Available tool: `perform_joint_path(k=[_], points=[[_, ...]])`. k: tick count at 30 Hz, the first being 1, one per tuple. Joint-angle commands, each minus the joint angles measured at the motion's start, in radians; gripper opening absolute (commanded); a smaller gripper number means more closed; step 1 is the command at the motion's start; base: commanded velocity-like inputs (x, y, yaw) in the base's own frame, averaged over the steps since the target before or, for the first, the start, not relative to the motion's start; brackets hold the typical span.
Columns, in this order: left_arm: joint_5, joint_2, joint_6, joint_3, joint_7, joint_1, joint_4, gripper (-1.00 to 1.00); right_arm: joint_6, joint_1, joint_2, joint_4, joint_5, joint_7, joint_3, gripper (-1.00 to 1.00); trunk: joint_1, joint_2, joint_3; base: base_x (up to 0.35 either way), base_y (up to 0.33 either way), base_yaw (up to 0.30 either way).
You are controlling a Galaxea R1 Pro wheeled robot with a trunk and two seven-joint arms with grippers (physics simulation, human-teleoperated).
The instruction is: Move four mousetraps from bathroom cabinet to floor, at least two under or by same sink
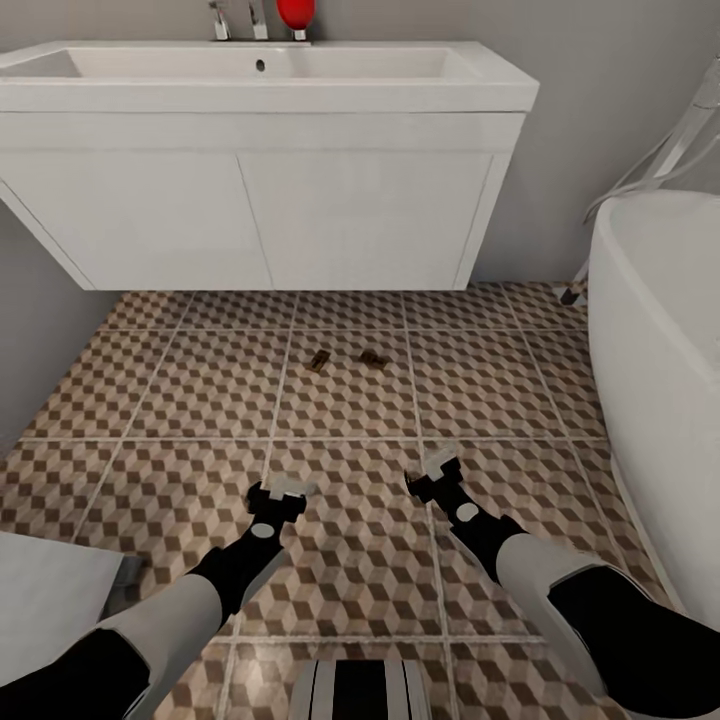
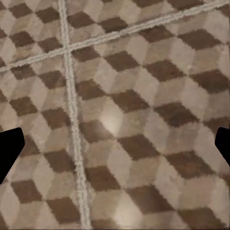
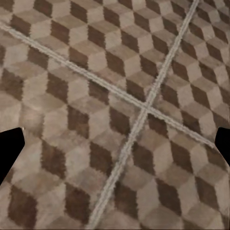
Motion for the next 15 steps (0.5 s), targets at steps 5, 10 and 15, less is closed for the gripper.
perform_joint_path(k=[5, 10, 15], points=[[0.010, 0.001, -0.049, -0.009, -0.001, 0.000, 0.049, 1.00, -0.003, 0.011, -0.001, 0.001, 0.010, -0.009, 0.002, 1.00, -0.019, 0.035, 0.015, 0.000, 0.000, 0.000], [0.010, 0.001, -0.090, -0.009, -0.004, 0.005, 0.100, 1.00, -0.014, 0.015, -0.001, 0.001, 0.010, -0.009, 0.002, 1.00, -0.023, 0.042, 0.018, 0.000, 0.000, 0.000], [0.010, 0.000, -0.109, -0.009, -0.005, 0.017, 0.128, 1.00, -0.042, 0.020, -0.001, 0.002, 0.009, -0.009, 0.002, 1.00, -0.023, 0.042, 0.018, 0.000, 0.000, 0.000]])
